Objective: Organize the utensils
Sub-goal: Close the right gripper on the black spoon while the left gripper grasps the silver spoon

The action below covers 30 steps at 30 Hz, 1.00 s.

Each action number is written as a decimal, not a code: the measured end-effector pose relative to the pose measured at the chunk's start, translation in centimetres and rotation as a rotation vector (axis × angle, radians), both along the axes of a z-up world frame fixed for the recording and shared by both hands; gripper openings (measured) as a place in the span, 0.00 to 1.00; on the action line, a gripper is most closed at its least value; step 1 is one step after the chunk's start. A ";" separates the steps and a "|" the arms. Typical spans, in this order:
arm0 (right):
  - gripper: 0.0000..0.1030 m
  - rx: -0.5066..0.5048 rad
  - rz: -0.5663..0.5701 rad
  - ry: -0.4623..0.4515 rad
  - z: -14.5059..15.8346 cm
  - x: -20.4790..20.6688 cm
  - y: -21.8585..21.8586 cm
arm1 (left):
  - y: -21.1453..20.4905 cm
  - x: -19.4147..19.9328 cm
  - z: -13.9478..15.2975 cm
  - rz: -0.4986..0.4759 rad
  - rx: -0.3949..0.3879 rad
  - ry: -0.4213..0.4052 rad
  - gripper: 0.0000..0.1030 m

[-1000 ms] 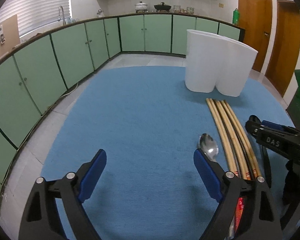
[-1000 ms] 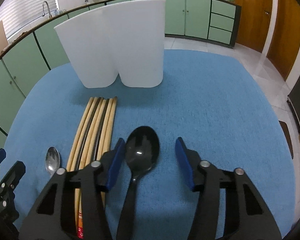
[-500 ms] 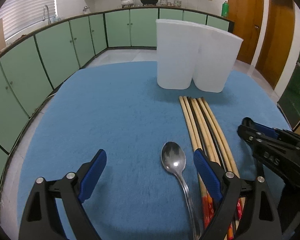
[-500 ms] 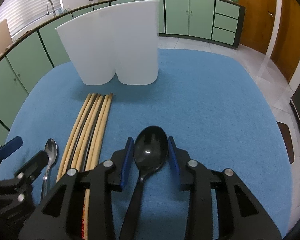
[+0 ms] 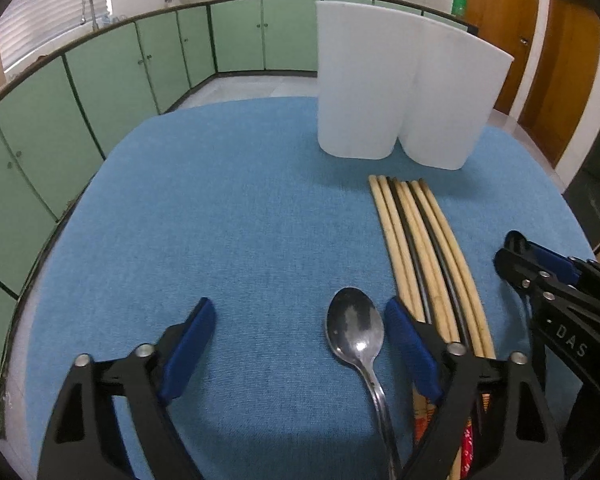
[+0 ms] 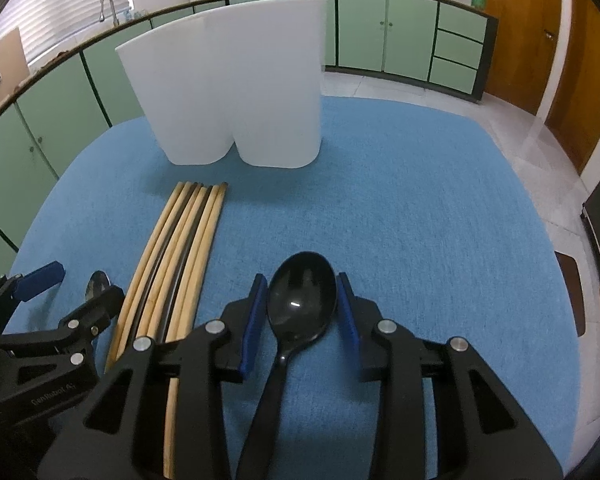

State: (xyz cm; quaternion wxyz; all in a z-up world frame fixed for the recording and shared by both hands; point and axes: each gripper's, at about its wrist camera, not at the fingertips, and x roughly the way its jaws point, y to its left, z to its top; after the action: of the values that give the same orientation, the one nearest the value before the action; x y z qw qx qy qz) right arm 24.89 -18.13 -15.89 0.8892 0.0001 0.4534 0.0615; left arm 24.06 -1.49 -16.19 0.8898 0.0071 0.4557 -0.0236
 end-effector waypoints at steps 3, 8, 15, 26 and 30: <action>0.42 0.032 -0.007 0.043 0.3 0.6 0.1 | 0.1 0.0 0.3 -0.026 -0.032 0.001 0.54; 0.33 -0.013 -0.012 0.084 0.6 1.4 1.1 | 0.1 0.1 0.5 -0.062 -0.082 0.009 0.27; 0.32 0.046 0.021 -0.061 2.1 -0.1 0.5 | 0.0 -1.8 1.1 -0.117 -0.132 -0.069 0.27; 0.32 0.097 0.087 -0.354 6.1 -2.3 -0.4 | 1.2 -5.6 4.9 -0.195 -0.191 -0.392 0.27; 0.32 0.116 0.095 -0.414 7.4 -1.8 -1.5 | 1.2 -6.4 6.4 -0.206 -0.195 -0.480 0.27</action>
State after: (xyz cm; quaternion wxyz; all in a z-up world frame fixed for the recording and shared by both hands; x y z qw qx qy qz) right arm 23.09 -19.59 -8.44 0.9579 0.0172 0.2564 0.1279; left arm 17.65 -0.34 -9.80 0.9617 -0.0269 0.2243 -0.1551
